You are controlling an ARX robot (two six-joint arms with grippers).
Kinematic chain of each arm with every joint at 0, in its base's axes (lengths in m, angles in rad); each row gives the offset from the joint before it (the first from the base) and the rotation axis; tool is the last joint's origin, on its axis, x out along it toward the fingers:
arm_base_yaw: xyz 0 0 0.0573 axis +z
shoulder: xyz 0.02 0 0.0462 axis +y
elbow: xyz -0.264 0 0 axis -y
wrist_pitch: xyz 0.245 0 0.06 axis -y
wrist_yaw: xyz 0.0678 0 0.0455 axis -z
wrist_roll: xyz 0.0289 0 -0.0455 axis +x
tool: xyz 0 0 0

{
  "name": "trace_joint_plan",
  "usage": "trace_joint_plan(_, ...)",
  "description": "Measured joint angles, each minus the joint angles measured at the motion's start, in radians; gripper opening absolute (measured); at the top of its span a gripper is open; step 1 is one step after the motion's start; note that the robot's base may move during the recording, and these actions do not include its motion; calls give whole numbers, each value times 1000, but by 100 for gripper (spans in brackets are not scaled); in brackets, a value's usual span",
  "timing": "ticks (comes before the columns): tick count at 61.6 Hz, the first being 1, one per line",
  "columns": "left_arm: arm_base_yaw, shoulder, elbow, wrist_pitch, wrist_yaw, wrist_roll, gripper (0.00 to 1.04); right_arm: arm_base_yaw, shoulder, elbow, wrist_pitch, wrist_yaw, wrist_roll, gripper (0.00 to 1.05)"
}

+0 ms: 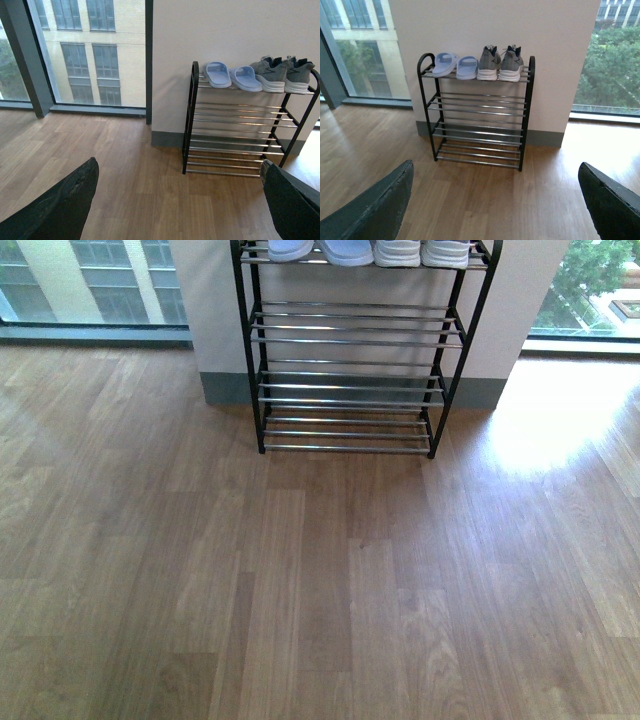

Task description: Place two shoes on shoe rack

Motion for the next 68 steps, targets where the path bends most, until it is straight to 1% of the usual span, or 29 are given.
trace_joint_plan(68,0,0,0,0,0,0,95,0,0,0,0,0,0,95)
